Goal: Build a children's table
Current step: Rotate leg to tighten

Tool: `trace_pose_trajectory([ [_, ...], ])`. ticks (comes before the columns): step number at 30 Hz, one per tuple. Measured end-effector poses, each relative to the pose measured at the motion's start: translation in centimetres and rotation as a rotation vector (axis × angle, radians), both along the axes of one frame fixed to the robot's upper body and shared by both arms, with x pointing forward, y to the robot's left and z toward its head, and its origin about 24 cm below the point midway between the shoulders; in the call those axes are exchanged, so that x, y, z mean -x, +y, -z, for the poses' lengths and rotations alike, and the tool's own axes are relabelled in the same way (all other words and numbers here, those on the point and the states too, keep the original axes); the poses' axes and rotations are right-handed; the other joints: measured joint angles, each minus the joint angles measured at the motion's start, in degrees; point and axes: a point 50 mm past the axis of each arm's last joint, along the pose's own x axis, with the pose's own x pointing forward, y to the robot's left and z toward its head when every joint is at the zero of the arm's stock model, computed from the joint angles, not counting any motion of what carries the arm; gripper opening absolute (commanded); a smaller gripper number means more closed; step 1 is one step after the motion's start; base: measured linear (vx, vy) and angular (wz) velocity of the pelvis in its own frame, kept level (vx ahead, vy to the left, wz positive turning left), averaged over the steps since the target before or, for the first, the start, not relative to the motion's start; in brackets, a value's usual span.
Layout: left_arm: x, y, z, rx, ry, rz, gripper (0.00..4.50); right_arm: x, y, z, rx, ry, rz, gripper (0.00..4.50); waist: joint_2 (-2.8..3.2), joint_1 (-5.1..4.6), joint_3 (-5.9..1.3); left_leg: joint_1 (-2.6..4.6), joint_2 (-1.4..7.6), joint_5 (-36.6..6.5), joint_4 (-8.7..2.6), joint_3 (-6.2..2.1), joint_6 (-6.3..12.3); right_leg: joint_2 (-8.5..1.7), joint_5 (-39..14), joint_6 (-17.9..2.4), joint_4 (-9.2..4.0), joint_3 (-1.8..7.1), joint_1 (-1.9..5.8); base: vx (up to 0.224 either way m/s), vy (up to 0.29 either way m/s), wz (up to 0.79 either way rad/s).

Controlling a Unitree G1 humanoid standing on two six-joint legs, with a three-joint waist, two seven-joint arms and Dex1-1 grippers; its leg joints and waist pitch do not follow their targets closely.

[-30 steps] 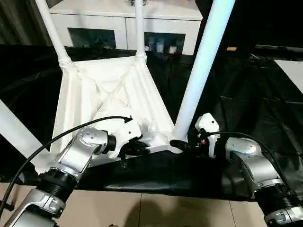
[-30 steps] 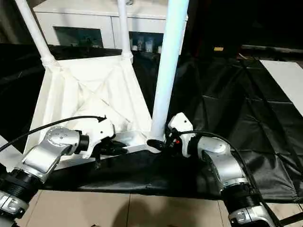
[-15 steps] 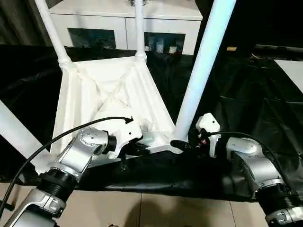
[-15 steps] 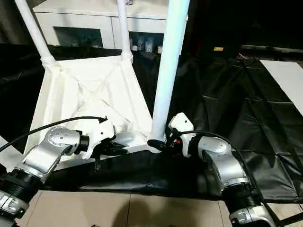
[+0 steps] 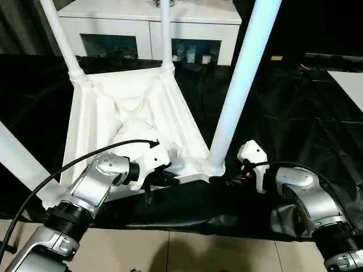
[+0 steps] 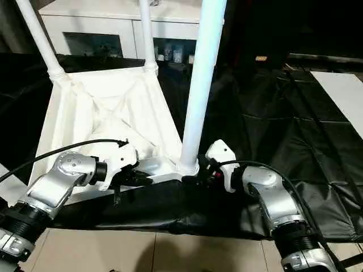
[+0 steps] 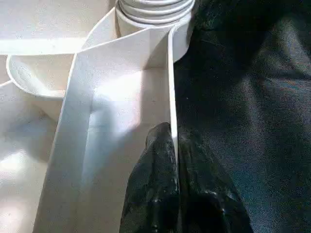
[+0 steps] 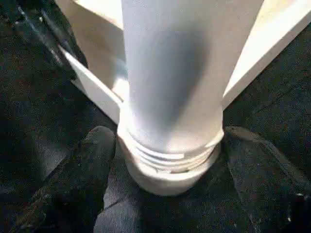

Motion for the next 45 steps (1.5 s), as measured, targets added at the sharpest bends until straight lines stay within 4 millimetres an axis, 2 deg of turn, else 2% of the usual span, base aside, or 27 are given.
trace_pose_trajectory([
  [16, 0.0, 0.0, 0.0, 0.0, -0.004, 0.001, 0.0, -0.1, 0.5, 0.5, -0.051, 0.013, 0.035, 3.72, 0.0, -0.01, 0.0, 0.01, 0.0, 0.0, -0.01, 0.0, 0.0, 0.0, 0.0, 0.0, -0.01, 0.01, 0.0, 0.0, 0.0, 0.0],
  [19, 0.0, 0.0, 0.0, 0.0, -0.004, 0.002, 0.0, -0.2, 0.5, 0.5, -0.067, 0.017, 0.045, 3.34, 0.0, -0.03, 0.0, 0.01, 0.0, 0.0, -0.01, 0.0, 0.0, 0.0, 0.0, 0.0, -0.01, 0.01, 0.0, 0.0, 0.0, 0.0],
  [26, 0.0, 0.0, 0.0, 0.0, -0.004, 0.001, 0.0, -0.2, 0.6, 0.4, -0.081, 0.013, 0.043, 2.8, -0.01, -0.07, 0.0, 0.01, 0.0, 0.0, -0.03, 0.0, 0.0, 0.0, 0.0, 0.0, -0.01, 0.01, -0.01, 0.0, 0.0, 0.0],
  [39, 0.0, -0.1, 0.1, 0.007, -0.007, -0.008, 0.0, -0.3, 1.2, 0.6, -0.089, -0.003, 0.061, 2.72, -0.01, -0.28, 0.0, 0.03, 0.0, 0.0, -0.06, 0.0, -0.01, 0.0, 0.0, 0.01, 0.0, 0.02, -0.01, 0.0, 0.0, 0.0],
  [43, -0.7, -1.0, 0.4, -0.004, -0.05, -0.121, 0.0, -1.5, 2.8, 1.3, -0.109, -0.041, 0.296, 2.7, -0.13, -1.06, -0.09, 0.32, -0.05, 0.03, -0.17, 0.03, -0.08, 0.0, -0.09, 0.17, -0.01, 0.06, 0.02, 0.0, 0.0, 0.0],
  [45, -1.5, -2.8, 0.6, 0.01, -0.072, -0.217, 0.0, -2.4, 3.9, 1.6, -0.127, -0.04, 0.498, 2.7, 0.02, -1.47, -0.24, 0.58, -0.19, 0.02, -0.27, 0.01, -0.08, -0.02, -0.15, 0.27, -0.13, 0.18, 0.08, 0.0, 0.0, 0.0],
])
